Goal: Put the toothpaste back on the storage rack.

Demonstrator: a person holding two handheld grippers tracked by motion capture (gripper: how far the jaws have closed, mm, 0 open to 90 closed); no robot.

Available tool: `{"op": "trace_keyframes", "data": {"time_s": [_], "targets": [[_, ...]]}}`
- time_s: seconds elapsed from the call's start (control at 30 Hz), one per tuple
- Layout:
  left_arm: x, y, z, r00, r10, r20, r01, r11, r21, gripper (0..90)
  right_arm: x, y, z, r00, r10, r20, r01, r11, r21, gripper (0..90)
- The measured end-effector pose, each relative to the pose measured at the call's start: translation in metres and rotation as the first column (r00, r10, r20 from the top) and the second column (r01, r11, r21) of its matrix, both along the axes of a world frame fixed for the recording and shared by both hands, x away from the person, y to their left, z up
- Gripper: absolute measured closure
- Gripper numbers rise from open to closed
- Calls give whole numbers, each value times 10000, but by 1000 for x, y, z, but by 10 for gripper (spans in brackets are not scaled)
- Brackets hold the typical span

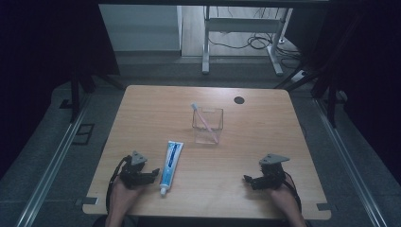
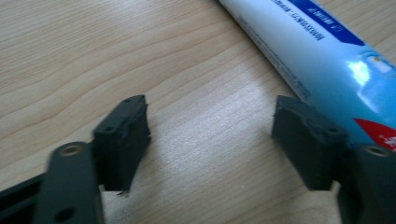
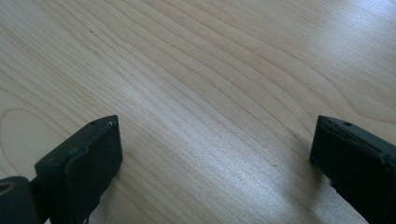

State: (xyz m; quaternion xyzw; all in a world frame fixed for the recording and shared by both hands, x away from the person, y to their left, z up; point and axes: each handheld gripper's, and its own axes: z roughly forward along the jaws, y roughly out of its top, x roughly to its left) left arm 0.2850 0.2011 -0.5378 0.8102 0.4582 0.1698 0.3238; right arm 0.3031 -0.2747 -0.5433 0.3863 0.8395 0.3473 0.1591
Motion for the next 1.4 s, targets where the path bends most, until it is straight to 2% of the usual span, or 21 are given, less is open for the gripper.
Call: {"op": "trace_keyframes", "data": {"time_s": [0.27,0.4,0.63,0.7,1.1,1.4], "targets": [[-3,2,7,9995,-294,67,296,9989,-368,580,0,0,0,10000,-1,2,1,10000,9,22],[-4,1,12,9990,-454,61,457,9964,-719,709,0,0,0,10000,-6,-4,6,10000,13,22],[-7,-2,20,9984,-557,101,563,9949,-835,884,0,0,0,10000,-16,-1,16,10000,21,22],[-8,-5,22,9990,-435,62,439,9952,-875,895,0,0,0,10000,-17,1,17,10000,21,22],[-15,-29,37,9910,-1337,16,1330,9844,-1152,897,0,0,0,10000,-24,4,24,10000,20,23],[-19,-57,37,9779,-2052,-410,2004,9748,-979,897,1,0,0,10000,-35,14,35,10000,13,24]]}}
